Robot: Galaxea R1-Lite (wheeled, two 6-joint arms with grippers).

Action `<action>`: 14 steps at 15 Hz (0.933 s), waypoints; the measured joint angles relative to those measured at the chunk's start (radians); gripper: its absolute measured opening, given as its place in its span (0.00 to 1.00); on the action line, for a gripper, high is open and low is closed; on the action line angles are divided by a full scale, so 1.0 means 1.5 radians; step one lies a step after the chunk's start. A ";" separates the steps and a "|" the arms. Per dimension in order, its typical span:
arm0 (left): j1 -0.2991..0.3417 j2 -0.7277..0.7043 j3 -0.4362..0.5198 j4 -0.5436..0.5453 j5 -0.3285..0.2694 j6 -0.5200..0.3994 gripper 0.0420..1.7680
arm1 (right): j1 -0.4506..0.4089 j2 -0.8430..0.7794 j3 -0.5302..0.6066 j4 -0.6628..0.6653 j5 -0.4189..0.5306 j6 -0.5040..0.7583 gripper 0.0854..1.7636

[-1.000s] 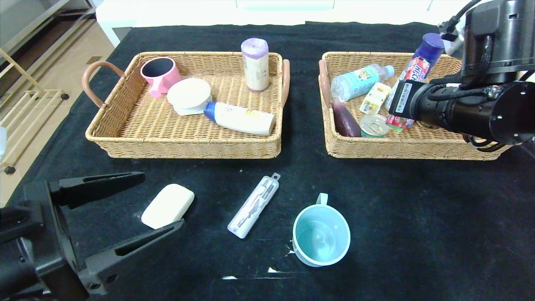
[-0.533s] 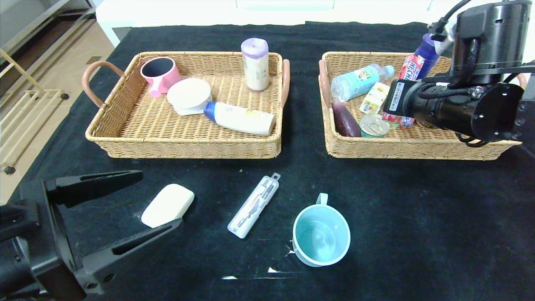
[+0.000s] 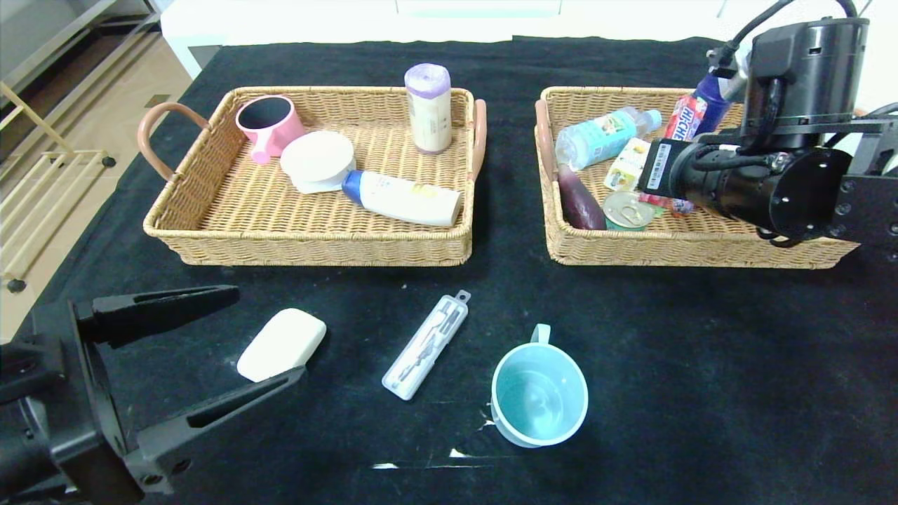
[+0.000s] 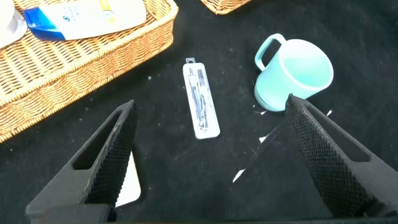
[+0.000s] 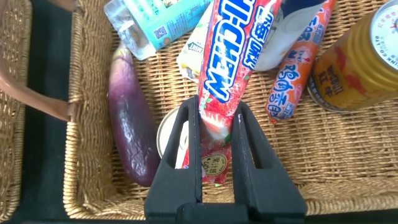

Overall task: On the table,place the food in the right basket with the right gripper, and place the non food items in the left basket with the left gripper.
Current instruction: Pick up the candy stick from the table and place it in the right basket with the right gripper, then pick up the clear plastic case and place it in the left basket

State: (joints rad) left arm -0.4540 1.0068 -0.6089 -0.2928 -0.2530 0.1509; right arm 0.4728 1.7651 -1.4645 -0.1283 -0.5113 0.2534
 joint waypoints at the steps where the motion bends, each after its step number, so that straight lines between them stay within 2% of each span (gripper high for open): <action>1: 0.000 0.000 0.000 0.000 0.000 0.000 0.97 | 0.000 0.000 0.000 0.000 0.000 -0.001 0.27; 3: 0.000 0.000 0.000 0.000 0.000 0.000 0.97 | -0.001 0.001 -0.001 -0.005 0.000 0.002 0.43; 7: 0.000 0.000 0.000 0.000 0.000 0.000 0.97 | 0.000 -0.001 0.001 0.001 0.001 -0.005 0.64; 10: 0.000 0.000 0.000 0.000 0.000 0.000 0.97 | 0.009 -0.011 0.009 0.003 0.001 -0.004 0.75; 14: 0.000 0.000 0.001 0.002 -0.001 0.004 0.97 | 0.040 -0.044 0.039 0.011 0.007 -0.004 0.83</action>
State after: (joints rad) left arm -0.4540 1.0068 -0.6081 -0.2904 -0.2540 0.1572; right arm 0.5334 1.6991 -1.4055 -0.1119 -0.5011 0.2468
